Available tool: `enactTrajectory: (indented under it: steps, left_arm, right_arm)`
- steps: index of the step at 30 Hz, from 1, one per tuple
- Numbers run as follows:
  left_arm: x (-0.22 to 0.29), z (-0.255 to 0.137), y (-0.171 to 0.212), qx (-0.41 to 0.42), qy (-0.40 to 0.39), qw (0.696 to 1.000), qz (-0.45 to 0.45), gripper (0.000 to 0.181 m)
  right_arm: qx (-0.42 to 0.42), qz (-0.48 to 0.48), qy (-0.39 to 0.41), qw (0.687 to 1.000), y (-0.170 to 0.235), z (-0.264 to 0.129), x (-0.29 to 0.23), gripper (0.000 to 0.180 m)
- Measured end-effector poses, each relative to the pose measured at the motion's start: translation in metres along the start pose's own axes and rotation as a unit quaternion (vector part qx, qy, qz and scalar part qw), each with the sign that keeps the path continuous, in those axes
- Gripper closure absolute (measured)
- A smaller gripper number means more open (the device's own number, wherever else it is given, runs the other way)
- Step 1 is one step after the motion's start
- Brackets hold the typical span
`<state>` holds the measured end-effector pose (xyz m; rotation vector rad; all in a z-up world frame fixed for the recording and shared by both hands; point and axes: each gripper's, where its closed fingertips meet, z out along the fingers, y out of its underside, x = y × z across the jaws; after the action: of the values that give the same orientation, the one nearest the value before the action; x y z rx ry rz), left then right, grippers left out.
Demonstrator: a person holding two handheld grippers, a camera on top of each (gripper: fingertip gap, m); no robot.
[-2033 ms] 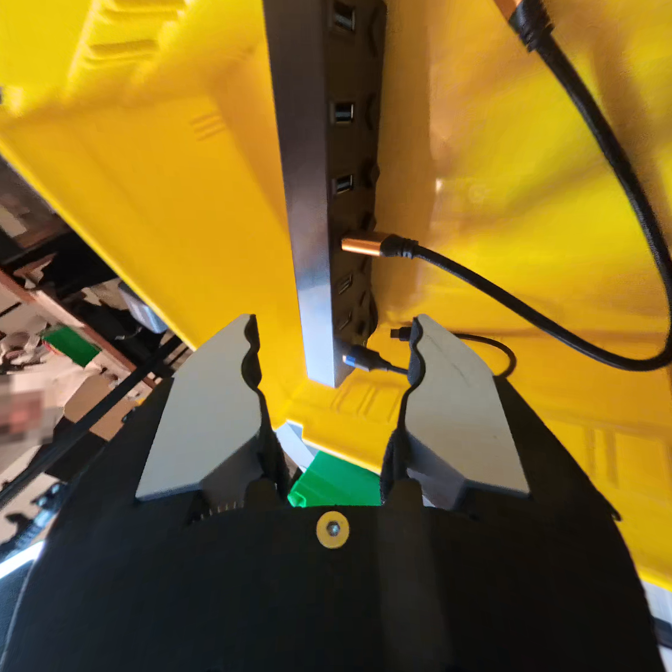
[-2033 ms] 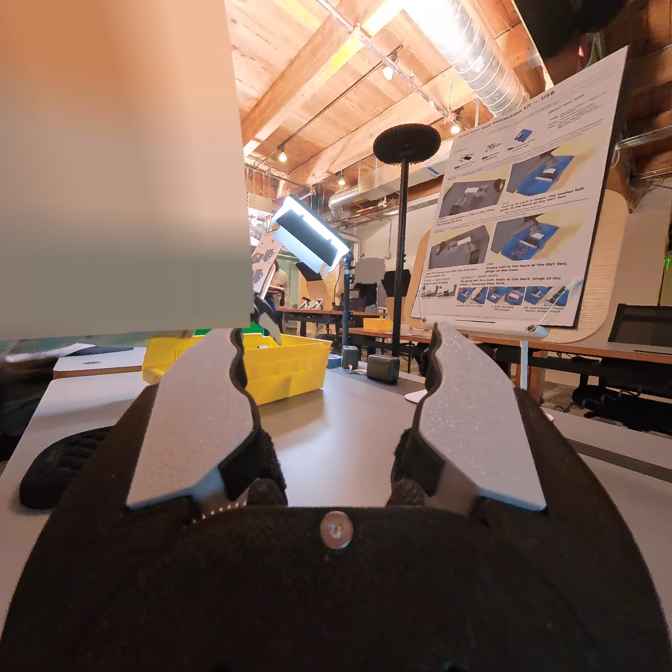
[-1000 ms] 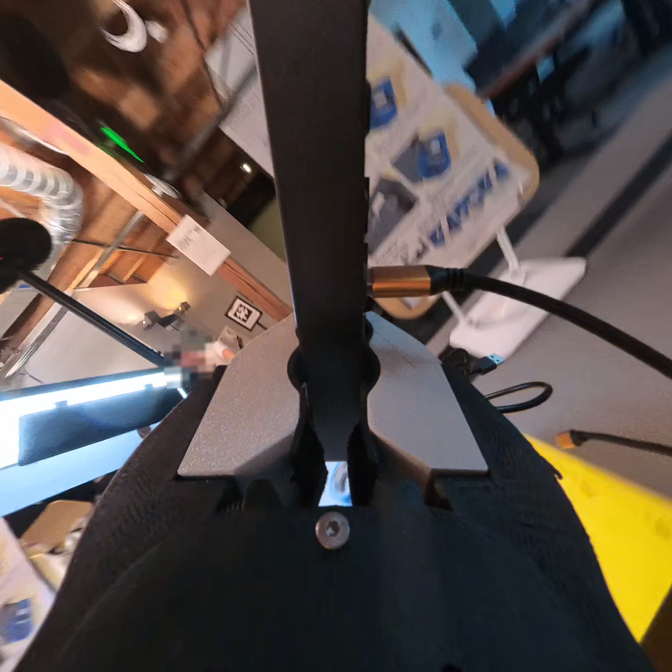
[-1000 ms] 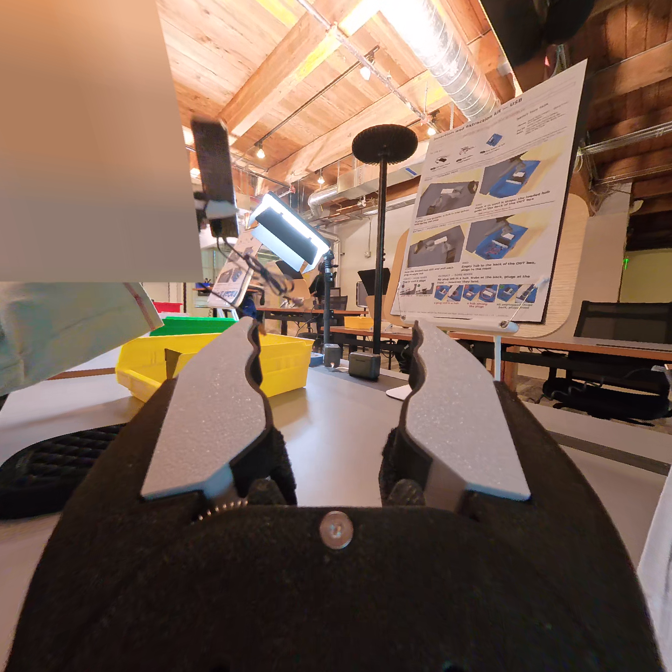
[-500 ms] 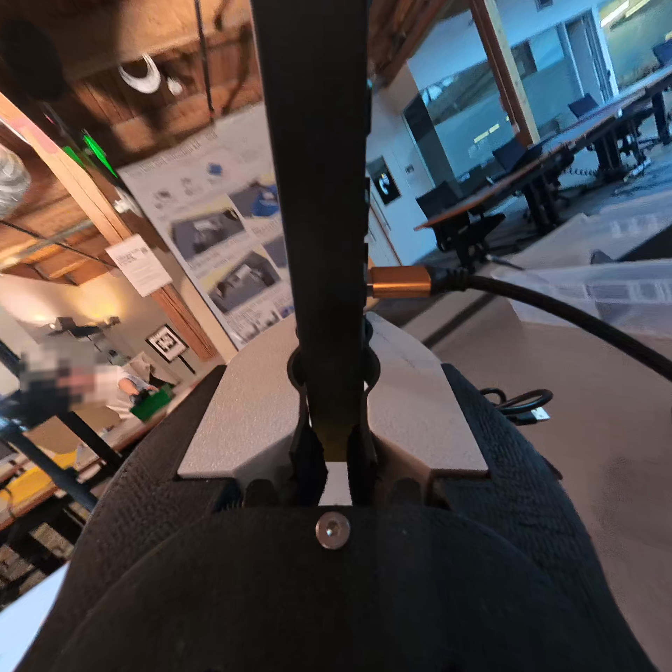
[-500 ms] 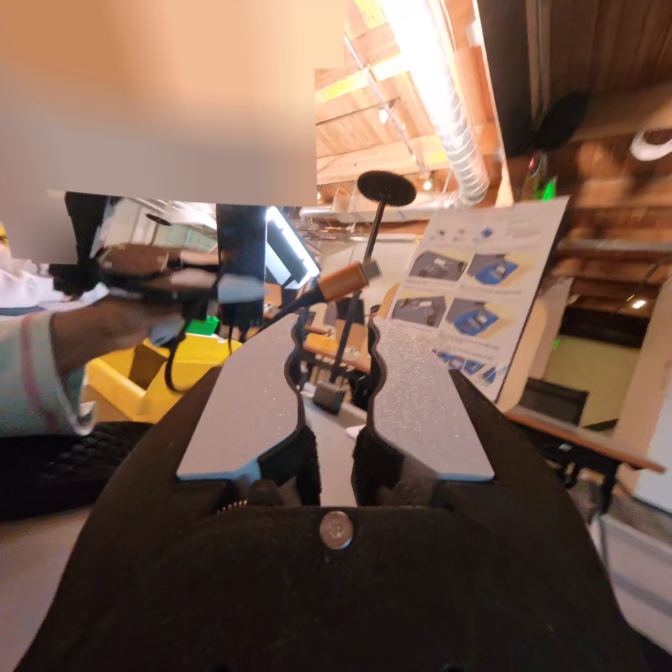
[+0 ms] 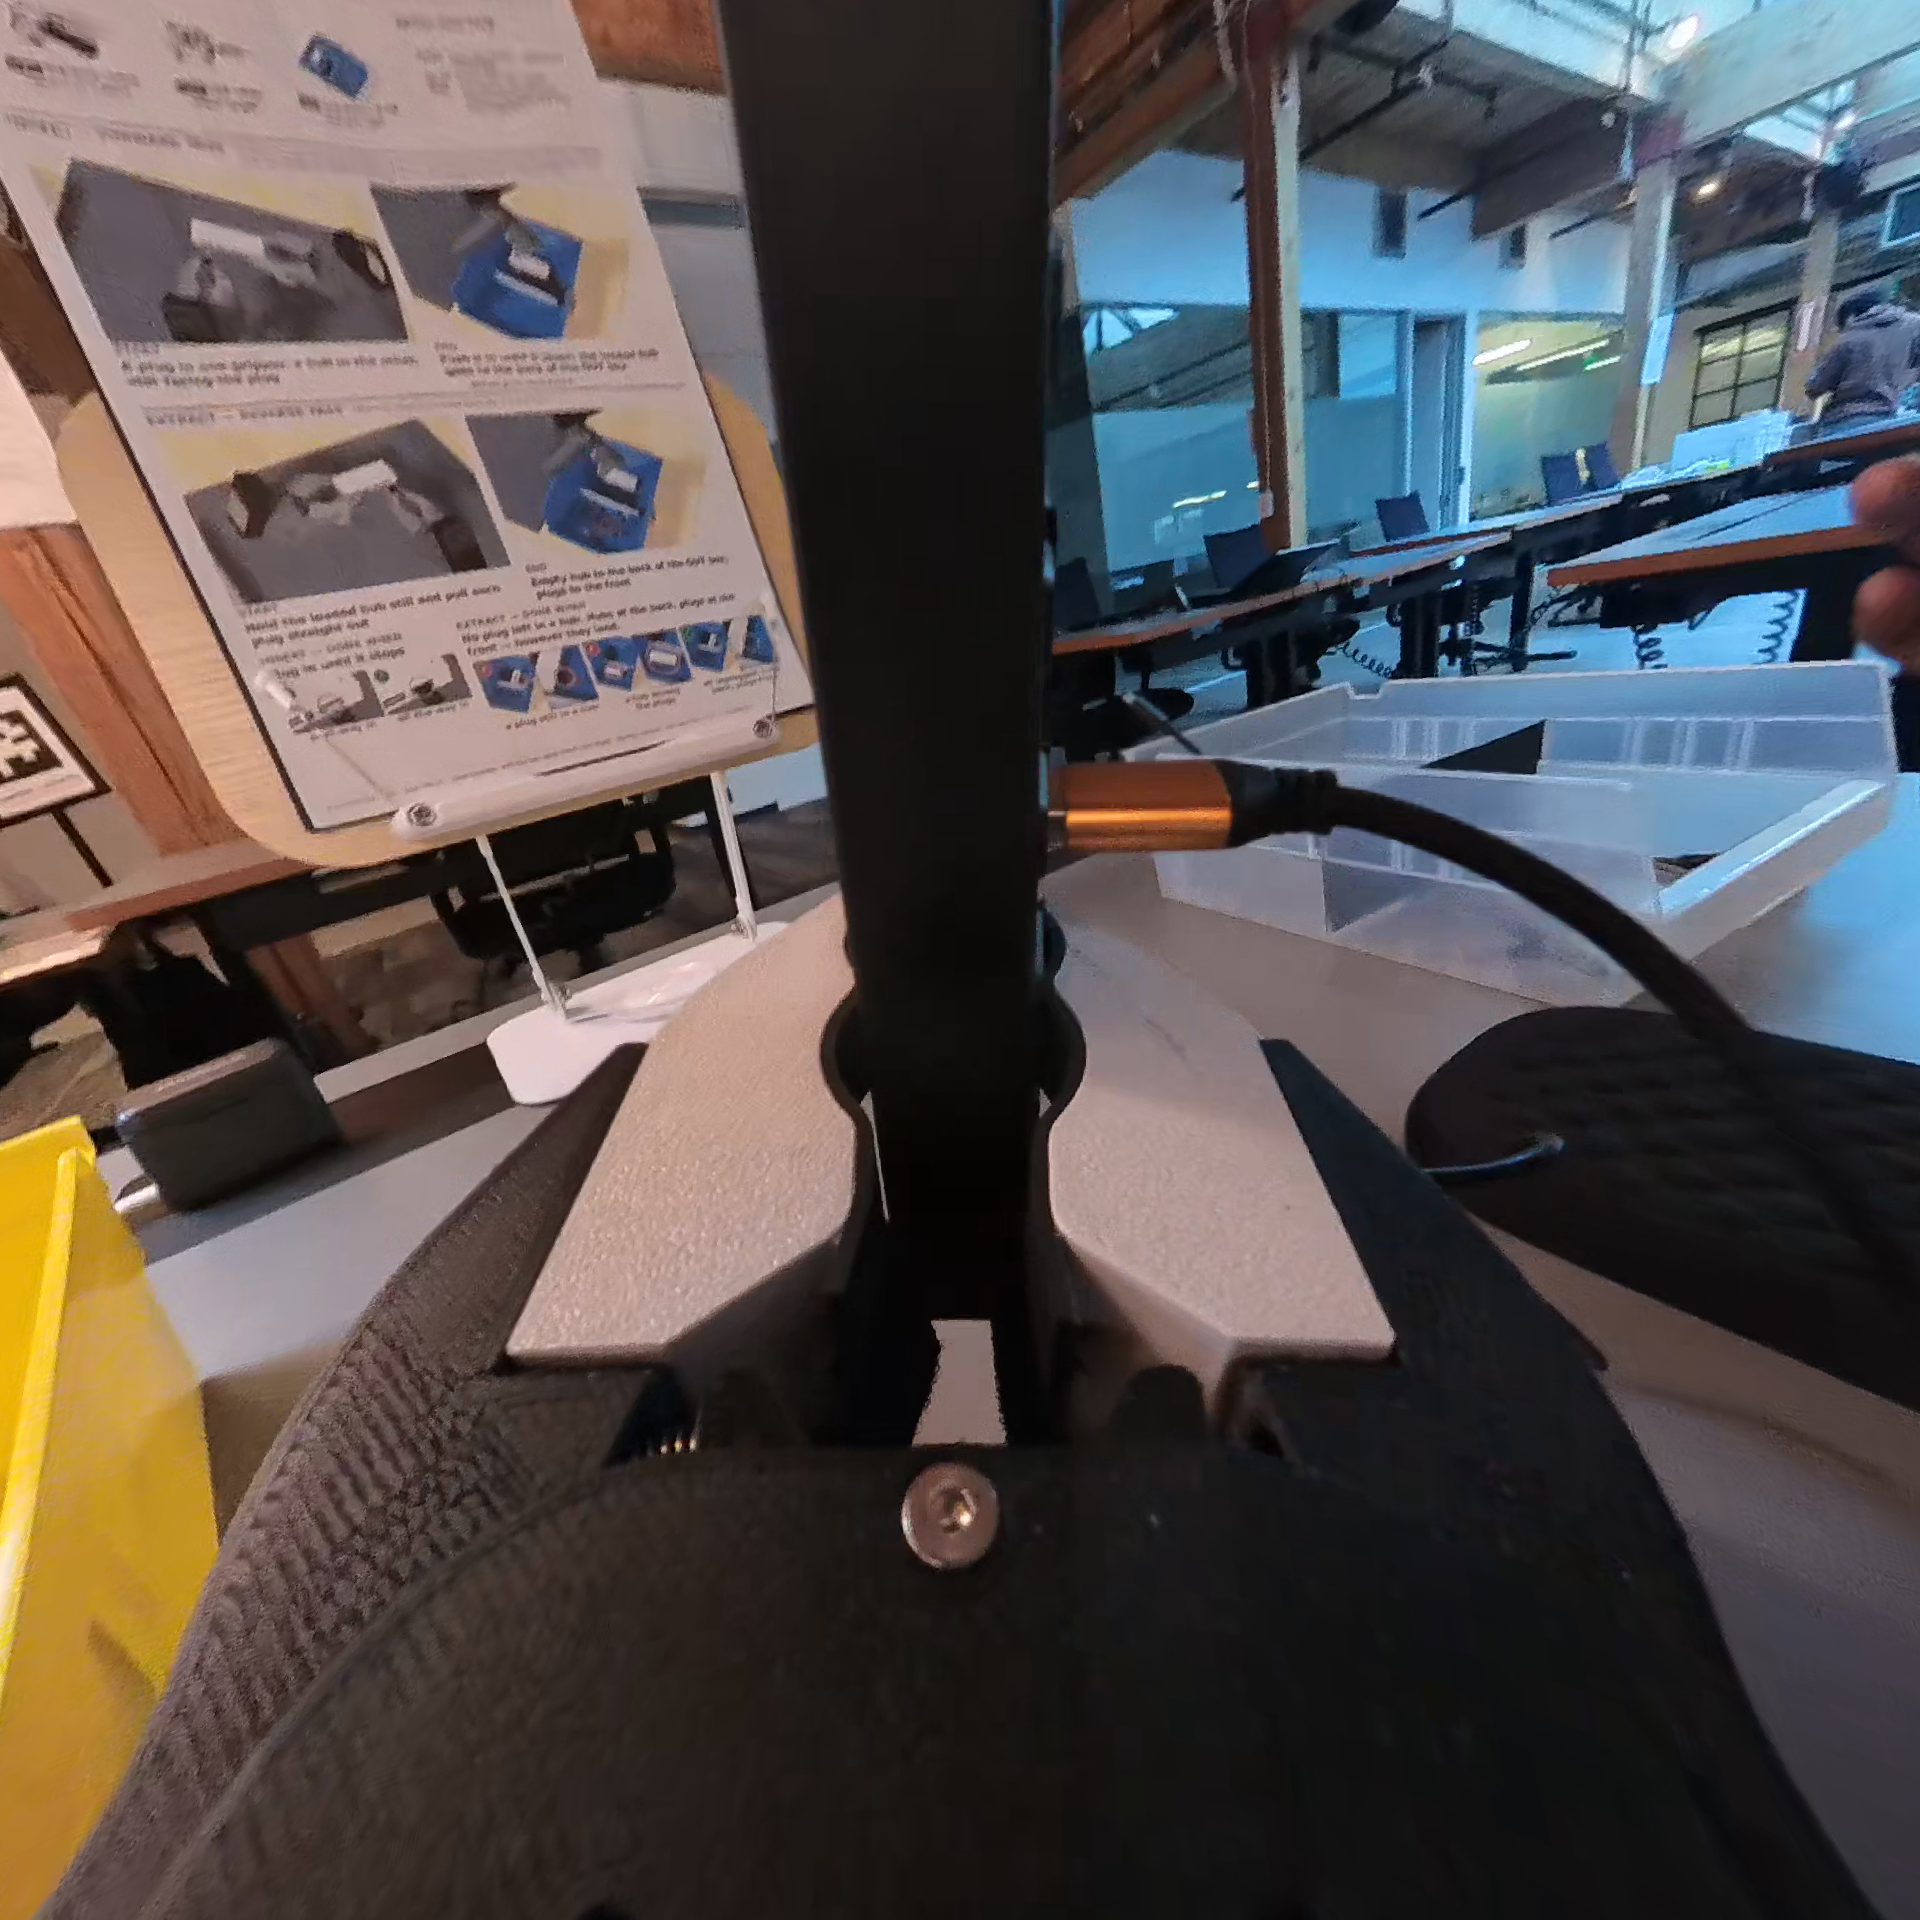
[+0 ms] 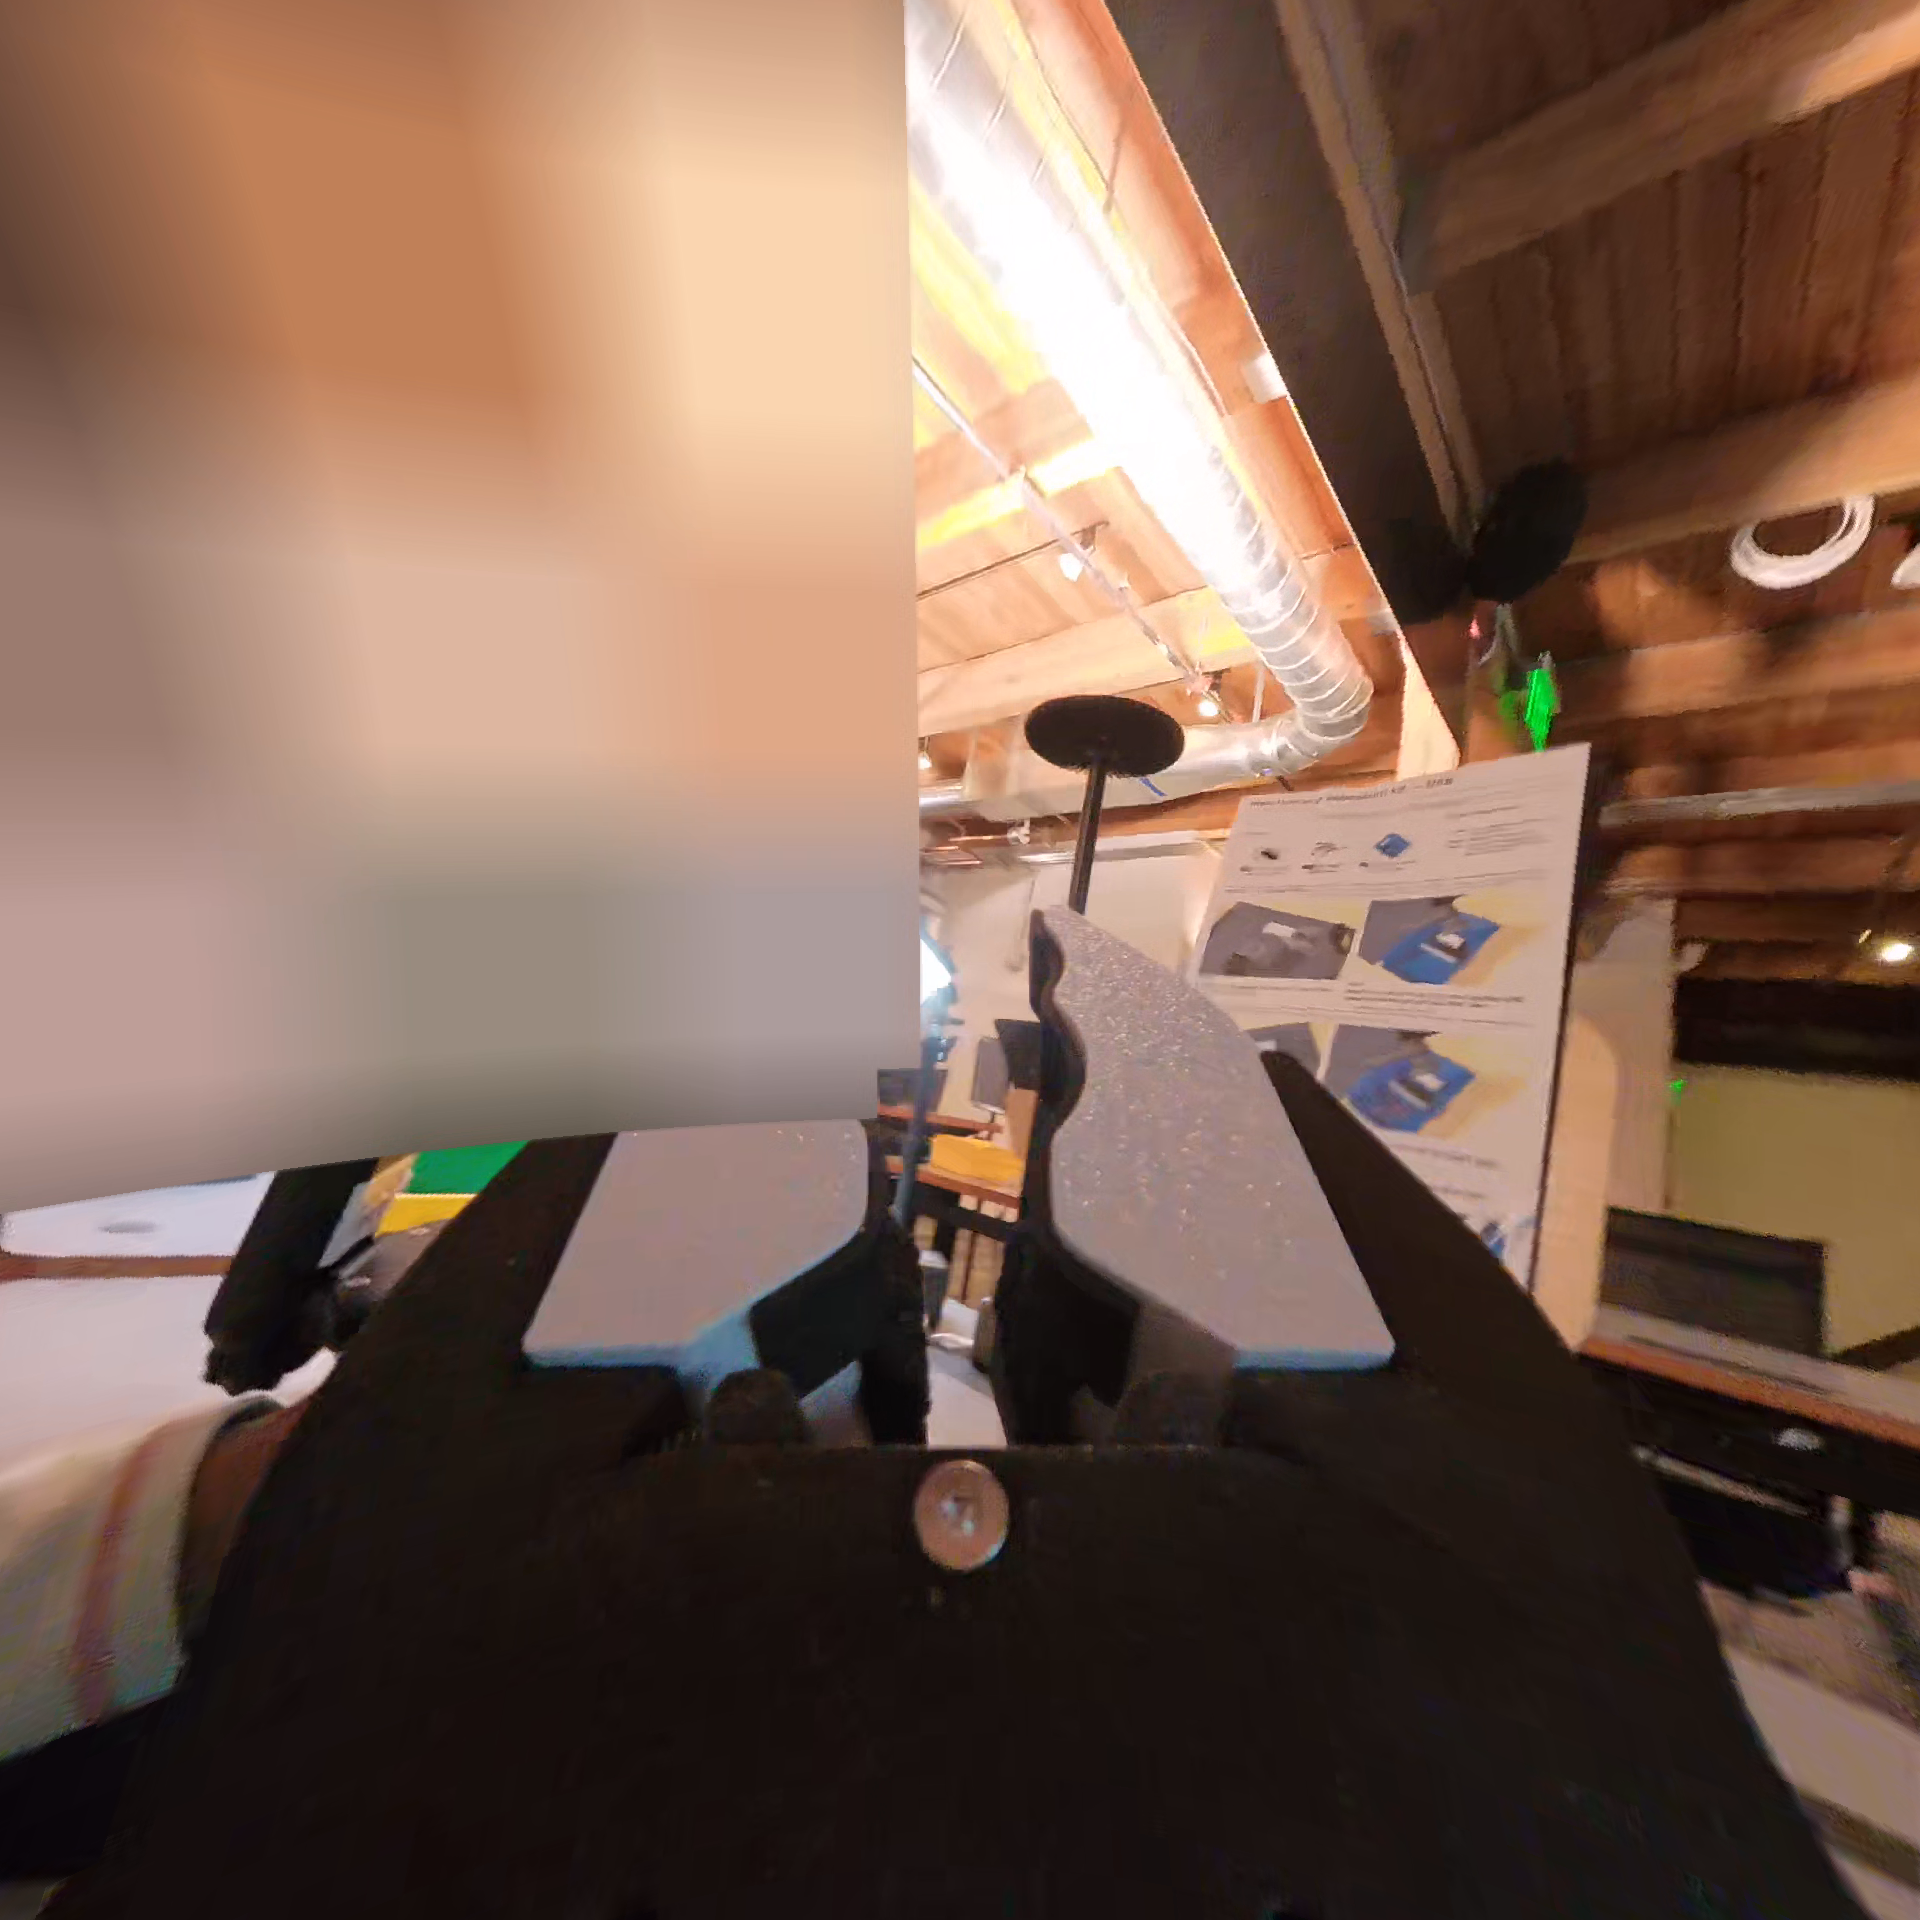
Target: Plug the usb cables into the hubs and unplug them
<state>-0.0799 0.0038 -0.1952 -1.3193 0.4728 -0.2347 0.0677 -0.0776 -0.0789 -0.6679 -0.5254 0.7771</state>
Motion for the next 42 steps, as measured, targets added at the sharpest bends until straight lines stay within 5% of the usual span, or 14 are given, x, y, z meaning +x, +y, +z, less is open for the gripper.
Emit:
enactTrajectory:
  steps: [5,12,17,29,32,36,42]
  left_arm:
    - [0.011,0.002,0.001,-0.005,0.002,0.999,0.054,0.154]
    - [0.016,0.002,0.001,-0.008,-0.004,0.995,0.101,0.154]
    - [0.017,0.001,0.0,-0.006,-0.007,0.994,0.108,0.154]
    - [0.011,-0.001,-0.005,0.016,0.007,1.0,0.005,0.154]
    - [-0.044,-0.017,-0.009,0.055,-0.043,0.986,-0.149,0.154]
    - [-0.053,-0.024,-0.012,0.048,-0.057,0.997,-0.029,0.154]
    - [-0.029,-0.02,-0.018,0.059,-0.023,0.998,0.028,0.154]
  right_arm:
    - [-0.092,0.01,-0.029,0.995,0.054,0.016,-0.029,0.157]
    - [-0.292,-0.078,-0.092,0.949,0.155,0.025,-0.093,0.138]
    - [-0.288,-0.097,-0.063,0.951,0.152,0.031,-0.089,0.164]
    - [-0.281,-0.103,-0.065,0.952,0.153,0.034,-0.098,0.164]
    - [-0.306,-0.08,-0.055,0.947,0.159,0.012,-0.086,0.164]
    - [-0.285,-0.094,-0.038,0.953,0.135,0.022,-0.047,0.164]
    - [-0.238,-0.195,0.06,0.95,0.052,0.035,0.049,0.164]
